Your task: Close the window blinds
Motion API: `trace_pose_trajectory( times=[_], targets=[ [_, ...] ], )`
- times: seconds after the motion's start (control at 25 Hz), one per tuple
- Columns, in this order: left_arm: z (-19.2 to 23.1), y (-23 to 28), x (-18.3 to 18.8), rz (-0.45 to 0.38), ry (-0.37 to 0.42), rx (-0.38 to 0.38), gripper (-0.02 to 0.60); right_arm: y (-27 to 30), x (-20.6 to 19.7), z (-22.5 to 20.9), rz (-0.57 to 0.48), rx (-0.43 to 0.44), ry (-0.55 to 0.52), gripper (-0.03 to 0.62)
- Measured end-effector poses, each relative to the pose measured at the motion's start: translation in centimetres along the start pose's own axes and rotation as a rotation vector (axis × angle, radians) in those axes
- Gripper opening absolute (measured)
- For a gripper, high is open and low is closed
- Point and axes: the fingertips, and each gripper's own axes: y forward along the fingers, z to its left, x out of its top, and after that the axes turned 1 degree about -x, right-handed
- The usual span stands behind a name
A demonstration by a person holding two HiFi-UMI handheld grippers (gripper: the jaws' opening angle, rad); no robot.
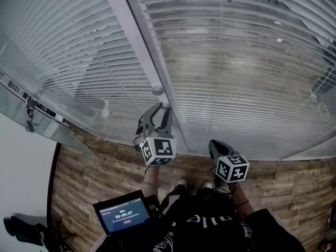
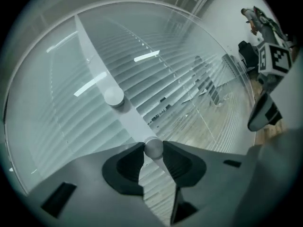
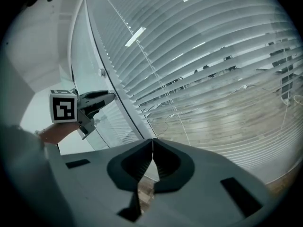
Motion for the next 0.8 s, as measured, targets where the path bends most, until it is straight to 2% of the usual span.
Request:
trace_pose_trajectory(
  times=[0.04, 0.08, 0.12, 0.16, 0.28, 0.32, 0.36, 0.48, 0.6, 0.64, 0.68, 0.72, 0.76, 0.8],
  targets=[
    [0.1, 0.0, 0.0, -0.013, -0.029, 0.0, 0.126, 0.1, 0.0, 0.1, 0.001, 0.004, -0.001, 0.018],
    [0.1, -0.1, 0.0, -0.03, -0.095, -0.005, 0.126, 0.2, 0.0, 0.3, 0.002, 0.01, -0.002, 0.018],
    [0.2, -0.2, 0.0, -0.056, -0.2, -0.017, 0.126, 0.3, 0.0, 0.5, 0.003, 0.016, -0.004, 0.018],
    [0.3, -0.3, 0.2, -0.089, -0.34, -0.037, 0.126, 0.4, -0.1, 0.6, 0.004, 0.022, -0.004, 0.018],
    [1.2, -1.1, 0.9, -0.214, -0.861, -0.091, 0.127, 0.3, -0.4, 1.0, 0.014, 0.032, -0.004, 0.018],
    [1.6, -1.3, 1.0, -0.248, -1.007, -0.103, 0.127, 0.1, -0.3, 1.1, 0.016, 0.033, -0.005, 0.018],
    [1.9, -1.5, 1.0, -0.276, -1.118, -0.116, 0.127, -0.2, -0.2, 1.2, 0.018, 0.033, -0.006, 0.018],
    [2.1, -1.6, 1.1, -0.342, -1.337, -0.16, 0.127, -1.0, -0.1, 1.2, 0.017, 0.027, -0.006, 0.018],
    [1.6, -1.1, 0.7, -0.383, -1.591, -0.201, 0.127, -0.5, -0.5, 0.6, 0.02, 0.018, -0.002, 0.018],
    [1.8, -0.9, 0.4, -0.383, -1.629, -0.197, 0.127, -0.2, -0.6, 0.5, 0.023, 0.014, 0.0, 0.018],
    [2.0, -0.7, 0.1, -0.369, -1.614, -0.181, 0.126, 0.0, -0.6, 0.4, 0.025, 0.011, 0.002, 0.018],
    [2.4, -0.6, -0.1, -0.338, -1.536, -0.15, 0.126, 0.2, -0.5, 0.3, 0.027, 0.008, 0.004, 0.018],
    [2.7, -0.5, -0.1, -0.29, -1.396, -0.11, 0.126, 0.2, -0.5, 0.3, 0.028, 0.005, 0.006, 0.018],
    [2.7, -0.6, 0.0, -0.231, -1.206, -0.072, 0.126, 0.2, -0.5, 0.2, 0.028, 0.003, 0.008, 0.018]
  ],
)
